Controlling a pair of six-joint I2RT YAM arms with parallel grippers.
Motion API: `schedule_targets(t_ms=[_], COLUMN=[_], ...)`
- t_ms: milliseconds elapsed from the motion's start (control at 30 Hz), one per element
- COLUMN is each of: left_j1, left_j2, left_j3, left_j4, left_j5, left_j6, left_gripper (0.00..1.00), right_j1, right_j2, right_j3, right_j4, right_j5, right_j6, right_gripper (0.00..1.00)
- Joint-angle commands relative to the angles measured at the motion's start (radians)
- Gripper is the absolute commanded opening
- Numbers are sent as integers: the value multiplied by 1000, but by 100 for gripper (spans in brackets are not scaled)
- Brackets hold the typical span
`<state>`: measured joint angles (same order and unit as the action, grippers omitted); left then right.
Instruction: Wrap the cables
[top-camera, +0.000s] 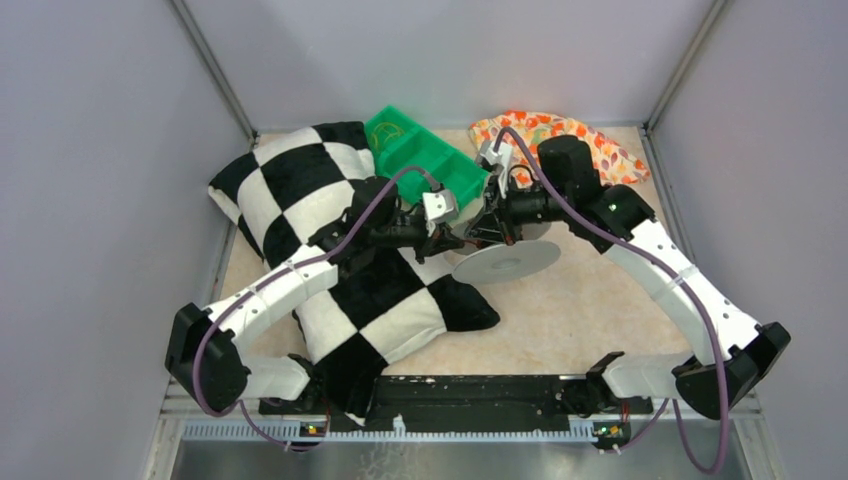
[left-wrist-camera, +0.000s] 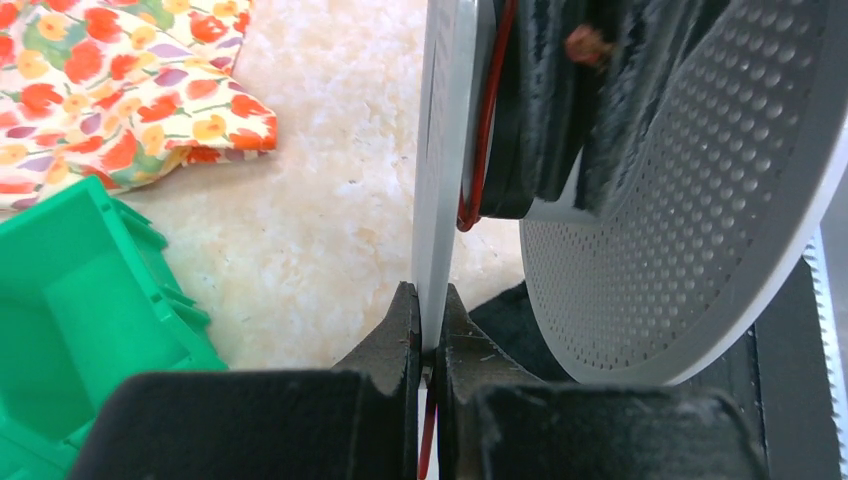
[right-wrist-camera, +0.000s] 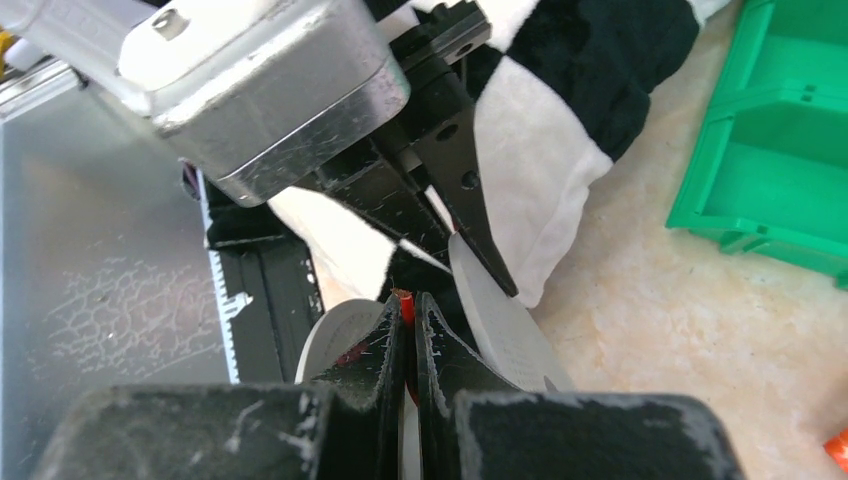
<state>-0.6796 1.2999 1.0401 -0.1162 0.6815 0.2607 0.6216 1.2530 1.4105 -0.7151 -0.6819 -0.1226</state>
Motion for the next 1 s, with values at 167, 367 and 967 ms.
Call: schedule_targets(t_ms=[167,367,967], left_j1=[3,3,3], left_j2=[10,55,61], left_j3=[51,51,4], left_j4=[333,435,546], left_j5=[-124,-154,-215], left_j6=[-182,-243,-348], left_gripper=[0,0,0], right_j1=[17,17,17], right_j2=[53,81,58], right_j3=[108,137,91], right_j4=[-45,-52,-12], right_j5=[79,99,72], right_j6=[-37,-37,-25], right_gripper=[0,5,0])
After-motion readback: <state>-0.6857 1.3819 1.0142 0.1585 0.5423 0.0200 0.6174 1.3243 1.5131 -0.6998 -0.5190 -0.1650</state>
